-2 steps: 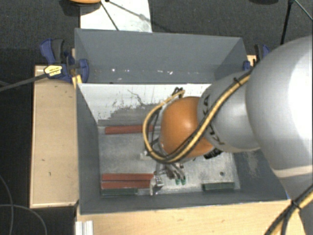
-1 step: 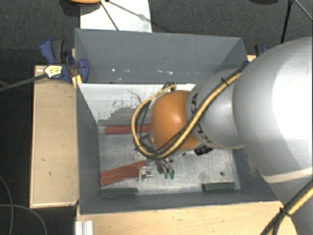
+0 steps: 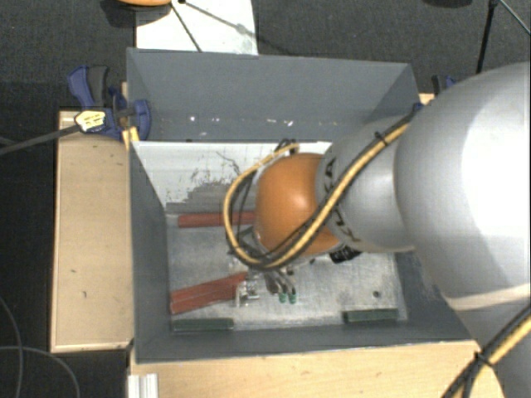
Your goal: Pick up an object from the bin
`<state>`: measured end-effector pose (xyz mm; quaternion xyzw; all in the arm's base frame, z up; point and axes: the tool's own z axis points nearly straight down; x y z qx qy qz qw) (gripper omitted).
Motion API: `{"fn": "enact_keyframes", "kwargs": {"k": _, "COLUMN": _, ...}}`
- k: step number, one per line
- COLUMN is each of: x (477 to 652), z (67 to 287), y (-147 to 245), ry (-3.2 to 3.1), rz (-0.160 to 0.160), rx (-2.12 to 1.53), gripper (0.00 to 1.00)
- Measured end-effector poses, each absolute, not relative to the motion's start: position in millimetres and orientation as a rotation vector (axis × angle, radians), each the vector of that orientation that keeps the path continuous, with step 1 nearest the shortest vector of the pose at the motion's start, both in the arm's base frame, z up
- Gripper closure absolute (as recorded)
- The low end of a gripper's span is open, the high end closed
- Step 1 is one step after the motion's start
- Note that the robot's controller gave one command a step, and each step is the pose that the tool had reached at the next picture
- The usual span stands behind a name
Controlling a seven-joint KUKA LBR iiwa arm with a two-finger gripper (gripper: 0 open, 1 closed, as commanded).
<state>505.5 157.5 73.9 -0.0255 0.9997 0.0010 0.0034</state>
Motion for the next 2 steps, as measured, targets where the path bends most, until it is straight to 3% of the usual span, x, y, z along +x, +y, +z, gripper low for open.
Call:
{"fn": "enact_keyframes", "kwargs": {"k": 1, "x": 511.3, "z": 126, "y": 165, "ry": 3.145, "rz": -0.001, "rx": -0.091, "gripper": 1.00}}
{"fn": "enact_keyframes", "kwargs": {"k": 2, "x": 492.9, "z": 323, "y": 164, "ry": 3.133, "rz": 0.004, "rx": -0.030, "gripper": 1.00}}
